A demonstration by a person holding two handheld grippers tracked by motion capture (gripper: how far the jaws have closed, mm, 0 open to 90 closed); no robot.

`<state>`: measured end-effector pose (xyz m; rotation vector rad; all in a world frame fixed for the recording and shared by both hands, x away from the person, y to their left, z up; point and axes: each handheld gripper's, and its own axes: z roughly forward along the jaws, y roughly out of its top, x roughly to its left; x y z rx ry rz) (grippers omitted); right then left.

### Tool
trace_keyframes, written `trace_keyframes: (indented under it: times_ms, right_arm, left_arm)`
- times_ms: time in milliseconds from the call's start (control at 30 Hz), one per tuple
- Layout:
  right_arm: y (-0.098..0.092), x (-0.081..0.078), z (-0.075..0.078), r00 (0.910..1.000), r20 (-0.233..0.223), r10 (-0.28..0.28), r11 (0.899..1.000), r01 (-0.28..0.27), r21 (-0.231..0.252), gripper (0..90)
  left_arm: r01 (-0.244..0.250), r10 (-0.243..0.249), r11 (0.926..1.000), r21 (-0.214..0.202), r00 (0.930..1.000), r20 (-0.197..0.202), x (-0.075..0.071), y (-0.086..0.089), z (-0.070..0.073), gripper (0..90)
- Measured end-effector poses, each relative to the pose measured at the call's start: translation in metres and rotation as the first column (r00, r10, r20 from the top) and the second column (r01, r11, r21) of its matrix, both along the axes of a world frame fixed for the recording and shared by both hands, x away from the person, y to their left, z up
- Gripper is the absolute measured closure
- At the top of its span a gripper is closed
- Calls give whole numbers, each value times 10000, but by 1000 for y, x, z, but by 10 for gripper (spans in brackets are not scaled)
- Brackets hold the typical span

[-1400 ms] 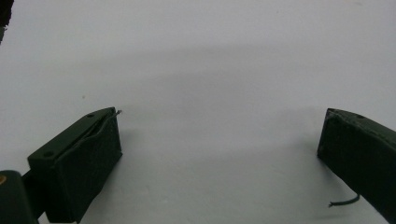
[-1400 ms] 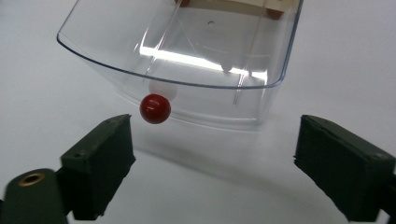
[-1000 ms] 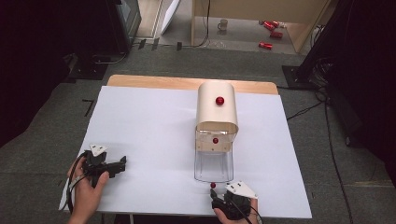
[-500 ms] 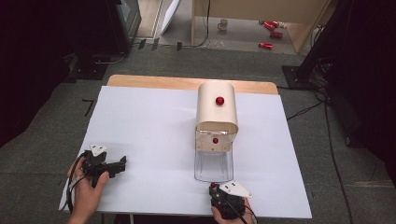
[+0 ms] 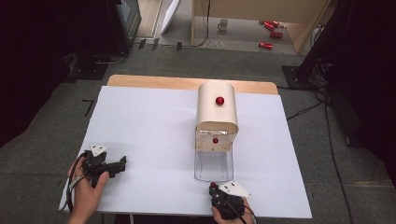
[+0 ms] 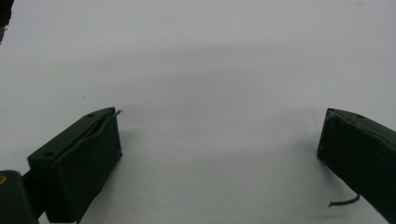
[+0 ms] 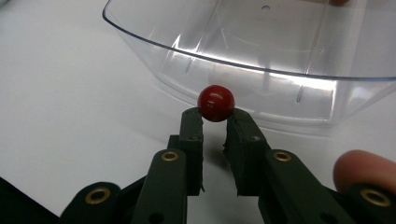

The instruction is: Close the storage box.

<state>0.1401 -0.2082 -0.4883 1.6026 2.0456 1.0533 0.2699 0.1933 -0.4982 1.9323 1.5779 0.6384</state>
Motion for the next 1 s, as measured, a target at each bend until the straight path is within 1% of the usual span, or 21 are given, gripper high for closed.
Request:
trace_keyframes:
  times_ms: [267,467,567,667,700,767,833,867,900,933,967,1000]
  right_arm:
    - [-1,1,6,9999,135,-5,10000,4,23,803]
    - [-3,6,14,9996,281,16,10000,-17,37,807]
    - [-3,13,20,9992,402,52,10000,-53,8,807]
    - [-3,16,21,9991,427,40,10000,-39,-5,807]
    - [-3,20,23,9989,465,35,10000,-32,-58,807]
    - [-3,22,23,9990,456,29,10000,-26,-56,807]
    - [-4,29,24,9989,464,19,10000,-18,-16,807]
    - [-4,29,24,9989,464,19,10000,-18,-16,807]
    - [-5,34,25,9991,424,3,10000,-4,37,806]
    - [-5,34,25,9991,424,3,10000,-4,37,806]
    - [-5,40,25,9992,400,-34,10000,32,60,806]
    - [-5,40,25,9992,400,-34,10000,32,60,806]
  left_arm:
    - [1,-1,10000,5,10000,2,0,0,0,0]
    - [2,-2,10000,7,10000,2,0,0,0,0]
    - [1,-1,10000,8,10000,3,0,0,0,0]
    - [0,0,10000,7,10000,1,0,0,0,0]
    - [1,-1,10000,7,10000,1,0,0,0,0]
    - [0,0,10000,5,10000,4,0,0,0,0]
    - [1,-1,10000,6,10000,3,0,0,0,0]
    - [-1,1,10000,4,10000,1,0,0,0,0]
    - [2,-2,10000,6,10000,-1,0,0,0,0]
    - [2,-2,10000,6,10000,-1,0,0,0,0]
    - [2,-2,10000,8,10000,-1,0,0,0,0]
    - [2,-2,10000,8,10000,-1,0,0,0,0]
